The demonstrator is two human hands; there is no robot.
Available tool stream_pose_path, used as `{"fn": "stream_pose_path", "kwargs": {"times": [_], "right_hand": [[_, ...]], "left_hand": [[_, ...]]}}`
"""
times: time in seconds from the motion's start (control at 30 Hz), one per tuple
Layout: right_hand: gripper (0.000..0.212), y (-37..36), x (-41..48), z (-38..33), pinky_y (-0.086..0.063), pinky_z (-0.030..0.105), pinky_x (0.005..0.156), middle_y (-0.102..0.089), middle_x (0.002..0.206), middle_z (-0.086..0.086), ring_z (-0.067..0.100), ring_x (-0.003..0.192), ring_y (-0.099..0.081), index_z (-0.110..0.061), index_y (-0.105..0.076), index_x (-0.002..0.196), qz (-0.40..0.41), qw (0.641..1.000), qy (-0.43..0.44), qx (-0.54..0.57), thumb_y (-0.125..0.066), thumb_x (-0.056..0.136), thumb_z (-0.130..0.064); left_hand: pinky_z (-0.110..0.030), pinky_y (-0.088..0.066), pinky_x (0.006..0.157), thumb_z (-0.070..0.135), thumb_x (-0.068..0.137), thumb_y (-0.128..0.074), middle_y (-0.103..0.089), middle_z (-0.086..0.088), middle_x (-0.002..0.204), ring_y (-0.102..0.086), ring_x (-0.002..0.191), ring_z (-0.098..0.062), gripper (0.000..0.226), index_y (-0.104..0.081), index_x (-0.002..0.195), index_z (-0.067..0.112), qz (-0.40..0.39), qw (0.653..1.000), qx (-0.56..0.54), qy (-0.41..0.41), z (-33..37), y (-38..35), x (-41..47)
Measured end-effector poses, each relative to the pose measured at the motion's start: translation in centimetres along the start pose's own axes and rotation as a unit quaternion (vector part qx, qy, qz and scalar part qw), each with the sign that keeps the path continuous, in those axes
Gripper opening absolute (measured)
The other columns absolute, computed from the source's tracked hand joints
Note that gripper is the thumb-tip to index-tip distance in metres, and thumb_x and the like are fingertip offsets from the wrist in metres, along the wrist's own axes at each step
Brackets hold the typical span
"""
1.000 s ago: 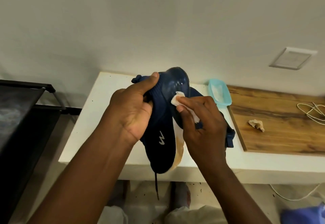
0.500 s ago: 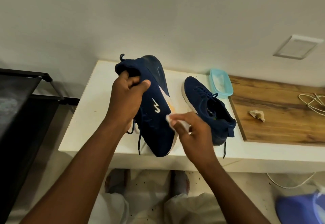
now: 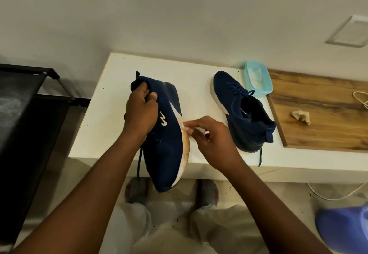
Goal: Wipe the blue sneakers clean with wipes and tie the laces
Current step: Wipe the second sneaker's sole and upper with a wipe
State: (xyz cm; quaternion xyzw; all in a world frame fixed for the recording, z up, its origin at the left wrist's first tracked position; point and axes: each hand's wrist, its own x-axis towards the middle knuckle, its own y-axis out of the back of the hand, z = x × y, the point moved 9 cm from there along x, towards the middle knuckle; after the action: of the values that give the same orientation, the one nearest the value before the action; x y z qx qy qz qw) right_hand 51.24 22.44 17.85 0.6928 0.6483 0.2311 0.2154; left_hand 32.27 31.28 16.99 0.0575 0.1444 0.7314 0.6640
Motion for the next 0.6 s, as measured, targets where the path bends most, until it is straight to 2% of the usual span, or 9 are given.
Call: {"fn": "stream_pose_path", "kwargs": {"times": [0.1,0.17,0.2,0.23,0.27,0.3,0.43,0.53,0.6], "right_hand": [[0.018,-0.2,-2.1,-0.4,-0.046,0.008,0.076,-0.070,0.098,-0.015,-0.004,0.093,-0.060,-0.025,-0.078,0.106,-0.020,1.000,0.013,0.011,-0.071,0.092,-0.017],[0.018,-0.2,-2.3,-0.9,-0.047,0.010,0.074,-0.071,0.097,-0.014,0.000,0.092,-0.063,-0.023,-0.079,0.104,-0.003,0.999,0.030,0.028,-0.072,0.091,-0.014],[0.017,-0.2,-1.8,-1.2,-0.046,0.009,0.074,-0.072,0.097,-0.012,0.001,0.092,-0.063,-0.022,-0.079,0.104,0.013,0.999,0.033,0.035,-0.072,0.091,-0.013],[0.016,-0.4,-0.9,-1.3,-0.046,0.009,0.074,-0.072,0.097,-0.011,0.000,0.091,-0.063,-0.022,-0.079,0.104,0.029,0.998,0.030,0.040,-0.072,0.091,-0.015],[0.015,-0.6,0.1,-1.3,-0.046,0.008,0.075,-0.071,0.097,-0.010,-0.001,0.091,-0.062,-0.022,-0.078,0.104,0.047,0.998,0.022,0.043,-0.071,0.091,-0.018],[0.014,-0.9,1.2,-1.3,-0.047,0.009,0.076,-0.070,0.096,-0.010,-0.003,0.090,-0.061,-0.022,-0.078,0.103,0.061,0.997,0.011,0.044,-0.071,0.092,-0.020],[0.014,-1.5,1.8,-1.4,-0.049,0.011,0.084,-0.066,0.096,-0.014,-0.013,0.088,-0.056,-0.022,-0.078,0.100,0.067,0.997,-0.014,0.029,-0.067,0.094,-0.015],[0.019,-1.0,-2.2,-2.5,-0.047,0.009,0.078,-0.068,0.093,-0.009,0.000,0.089,-0.061,-0.021,-0.079,0.095,0.016,0.999,0.044,-0.003,-0.069,0.092,-0.005],[0.021,-0.9,-3.9,-2.4,-0.047,0.009,0.076,-0.068,0.091,-0.012,0.001,0.089,-0.061,-0.021,-0.080,0.097,-0.012,0.999,0.047,-0.013,-0.071,0.090,-0.003]], "left_hand": [[-0.037,-0.059,0.085,0.017,0.102,-0.044,-0.067,0.009,0.100,-0.068,0.092,-0.012,0.020,-0.059,0.112,0.025,0.011,0.999,0.036,-0.015,-0.3,-0.1,0.2],[-0.023,-0.055,0.075,0.030,0.102,-0.052,-0.068,0.009,0.103,-0.068,0.095,-0.013,0.024,-0.058,0.124,0.021,0.006,0.998,0.063,-0.028,-0.2,-0.5,0.0],[-0.019,-0.052,0.078,0.042,0.098,-0.060,-0.068,0.009,0.114,-0.067,0.103,-0.011,0.041,-0.053,0.133,0.021,-0.005,0.996,0.083,-0.033,-0.3,-0.8,-0.1],[-0.020,-0.049,0.086,0.052,0.091,-0.067,-0.064,0.008,0.127,-0.063,0.113,-0.012,0.064,-0.046,0.144,0.022,-0.018,0.993,0.106,-0.039,-0.3,-1.2,-0.4],[-0.025,-0.047,0.095,0.058,0.085,-0.072,-0.060,0.004,0.138,-0.058,0.122,-0.016,0.083,-0.038,0.151,0.021,-0.024,0.991,0.126,-0.045,-0.5,-1.5,-0.4],[-0.031,-0.046,0.099,0.059,0.082,-0.075,-0.057,0.000,0.143,-0.056,0.128,-0.020,0.092,-0.034,0.154,0.020,-0.024,0.988,0.142,-0.051,-0.5,-1.8,-0.4],[-0.035,-0.050,0.099,0.053,0.084,-0.075,-0.058,0.000,0.142,-0.057,0.127,-0.024,0.086,-0.035,0.153,0.020,-0.005,0.988,0.140,-0.065,-0.7,-1.8,-0.2],[-0.029,-0.047,0.095,0.049,0.086,-0.074,-0.057,0.001,0.143,-0.057,0.128,-0.023,0.085,-0.033,0.155,0.021,-0.005,0.991,0.124,-0.055,-0.8,-1.7,0.0],[-0.026,-0.043,0.092,0.047,0.087,-0.075,-0.055,0.001,0.145,-0.055,0.130,-0.023,0.086,-0.031,0.156,0.021,-0.007,0.992,0.115,-0.053,-0.8,-1.8,0.0]]}}
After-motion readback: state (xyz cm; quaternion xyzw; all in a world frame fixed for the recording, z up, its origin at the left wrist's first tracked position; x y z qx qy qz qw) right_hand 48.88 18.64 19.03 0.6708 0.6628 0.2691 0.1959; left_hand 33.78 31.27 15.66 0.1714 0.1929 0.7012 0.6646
